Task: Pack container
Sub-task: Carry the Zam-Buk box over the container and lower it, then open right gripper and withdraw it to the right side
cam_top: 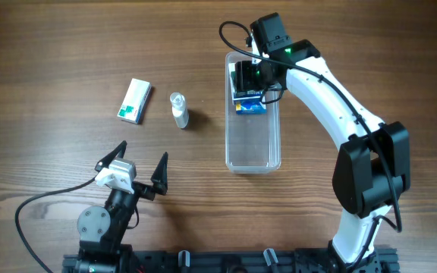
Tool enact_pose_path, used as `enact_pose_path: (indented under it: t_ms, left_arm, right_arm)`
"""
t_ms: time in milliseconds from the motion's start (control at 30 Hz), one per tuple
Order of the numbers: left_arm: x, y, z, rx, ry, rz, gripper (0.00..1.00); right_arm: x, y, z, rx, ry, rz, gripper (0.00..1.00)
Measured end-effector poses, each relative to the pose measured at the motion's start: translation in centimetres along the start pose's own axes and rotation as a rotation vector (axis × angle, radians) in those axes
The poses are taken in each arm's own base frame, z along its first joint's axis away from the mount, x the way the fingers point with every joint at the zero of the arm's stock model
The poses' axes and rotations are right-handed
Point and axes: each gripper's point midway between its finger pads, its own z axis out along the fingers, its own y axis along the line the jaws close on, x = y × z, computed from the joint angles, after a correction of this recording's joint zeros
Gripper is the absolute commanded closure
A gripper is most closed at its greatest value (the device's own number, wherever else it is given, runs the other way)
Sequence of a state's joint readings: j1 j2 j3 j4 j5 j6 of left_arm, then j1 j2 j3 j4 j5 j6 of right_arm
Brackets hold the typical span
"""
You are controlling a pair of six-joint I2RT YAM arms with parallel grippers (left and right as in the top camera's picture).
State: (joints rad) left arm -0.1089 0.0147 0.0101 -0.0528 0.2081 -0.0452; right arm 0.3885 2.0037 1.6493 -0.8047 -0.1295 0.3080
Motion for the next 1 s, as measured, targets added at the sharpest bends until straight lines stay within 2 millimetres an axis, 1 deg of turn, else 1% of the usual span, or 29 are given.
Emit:
enact_pose_path:
  t_ms: [233,567,633,733,800,867,933,967,1000]
  left_arm:
    - [0.0,0.0,0.0,0.000,0.000,0.000,0.00]
    - [0.0,0.0,0.0,0.000,0.000,0.000,0.00]
    - [0.0,0.0,0.0,0.000,0.000,0.000,0.00]
    - [0.0,0.0,0.0,0.000,0.000,0.000,0.00]
    - [0.0,0.0,0.0,0.000,0.000,0.000,0.00]
    - [0.0,0.0,0.0,0.000,0.000,0.000,0.00]
    - [0.0,0.0,0.0,0.000,0.000,0.000,0.00]
    - [0.0,0.0,0.0,0.000,0.000,0.000,0.00]
    - [0.0,0.0,0.0,0.000,0.000,0.000,0.00]
  right_arm:
    - [0.5,0.7,0.0,-0.041,0.023,0.029,0.32]
    - [0.4,1.1,0.0,-0.061,0.022,0.032,0.31]
    - [0.3,1.1,0.0,-0.062,0.021,0.032,0.28]
    - [0.2,0.9,-0.1,-0.051,0.014,0.031,0.26]
    - [-0.1,0.4,-0.4,-0.020,-0.004,0.030,0.21]
    - [-0.8,0.1,-1.7,0.007,-0.047,0.017,0.18]
    - [-2.0,-0.2,-4.5,0.031,-0.119,-0.003,0.14]
    - [-3.0,-0.5,-7.5,0.047,-0.191,-0.012,0.05]
    - [-3.5,-0.8,-9.5,0.059,-0.236,-0.013,0.00]
